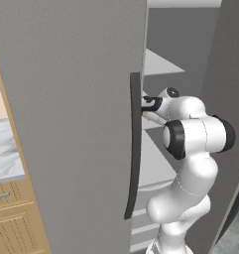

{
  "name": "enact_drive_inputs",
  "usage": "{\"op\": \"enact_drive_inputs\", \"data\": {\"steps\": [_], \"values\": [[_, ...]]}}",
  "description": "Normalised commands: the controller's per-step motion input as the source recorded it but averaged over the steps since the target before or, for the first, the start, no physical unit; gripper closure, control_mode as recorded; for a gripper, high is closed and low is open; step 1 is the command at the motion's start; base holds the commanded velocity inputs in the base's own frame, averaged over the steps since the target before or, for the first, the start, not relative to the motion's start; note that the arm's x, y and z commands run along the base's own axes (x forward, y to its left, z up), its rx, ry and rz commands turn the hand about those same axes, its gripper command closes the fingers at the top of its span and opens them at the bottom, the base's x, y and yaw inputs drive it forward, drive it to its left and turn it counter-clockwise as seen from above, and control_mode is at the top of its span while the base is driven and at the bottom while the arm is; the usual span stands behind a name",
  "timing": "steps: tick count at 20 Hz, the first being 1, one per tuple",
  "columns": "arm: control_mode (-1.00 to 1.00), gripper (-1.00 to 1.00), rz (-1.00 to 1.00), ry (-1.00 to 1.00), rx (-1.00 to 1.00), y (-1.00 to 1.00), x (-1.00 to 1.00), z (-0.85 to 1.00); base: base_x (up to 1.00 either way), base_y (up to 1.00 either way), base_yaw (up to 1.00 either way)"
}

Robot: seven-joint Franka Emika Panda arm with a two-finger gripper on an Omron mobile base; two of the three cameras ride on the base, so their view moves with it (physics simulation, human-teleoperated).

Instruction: Store the hot dog in the freezer for long-term storage. Close the freezer door after placing the cooked food.

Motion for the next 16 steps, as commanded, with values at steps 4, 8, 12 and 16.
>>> {"op": "enact_drive_inputs", "data": {"steps": [4, 8, 12, 16], "values": [[-1.00, -1.00, 0.00, 0.00, 0.00, 0.00, -0.01, 0.02, 0.00, 0.00, 0.00], [-1.00, -1.00, -0.03, 0.00, 0.00, 0.00, -0.30, 0.20, 0.00, 0.00, 0.00], [-1.00, -1.00, -0.03, 0.00, 0.00, 0.00, -0.68, 0.24, 0.00, 0.00, 0.00], [-1.00, -1.00, -0.03, -0.06, 0.00, 0.00, -0.96, 0.42, 0.00, 0.00, 0.00]]}}
